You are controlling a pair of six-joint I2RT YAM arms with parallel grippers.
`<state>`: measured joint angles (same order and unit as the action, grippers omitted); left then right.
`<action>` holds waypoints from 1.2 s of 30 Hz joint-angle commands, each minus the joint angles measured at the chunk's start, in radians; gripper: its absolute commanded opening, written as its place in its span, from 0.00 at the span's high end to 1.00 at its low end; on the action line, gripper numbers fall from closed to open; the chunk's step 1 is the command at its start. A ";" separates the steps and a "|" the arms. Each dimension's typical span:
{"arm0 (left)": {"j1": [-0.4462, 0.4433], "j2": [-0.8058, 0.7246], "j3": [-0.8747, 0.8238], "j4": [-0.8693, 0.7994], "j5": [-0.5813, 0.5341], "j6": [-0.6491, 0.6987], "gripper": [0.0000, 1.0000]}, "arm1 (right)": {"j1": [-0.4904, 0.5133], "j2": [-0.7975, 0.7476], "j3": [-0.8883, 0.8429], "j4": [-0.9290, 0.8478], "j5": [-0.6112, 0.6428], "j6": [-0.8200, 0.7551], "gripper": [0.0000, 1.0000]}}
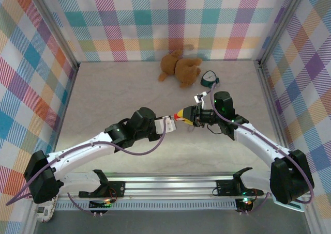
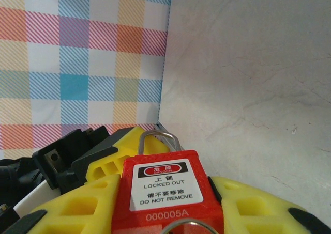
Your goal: Unlock with the key
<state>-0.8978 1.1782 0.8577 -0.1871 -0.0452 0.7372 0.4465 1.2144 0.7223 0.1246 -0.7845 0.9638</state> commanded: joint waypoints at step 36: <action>0.010 -0.081 -0.092 0.158 -0.150 -0.061 0.22 | 0.075 0.039 0.095 -0.020 0.005 -0.058 0.76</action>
<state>-0.8978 1.0790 0.7490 -0.0914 -0.1867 0.6380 0.5121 1.2808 0.7891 0.0875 -0.7429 0.9188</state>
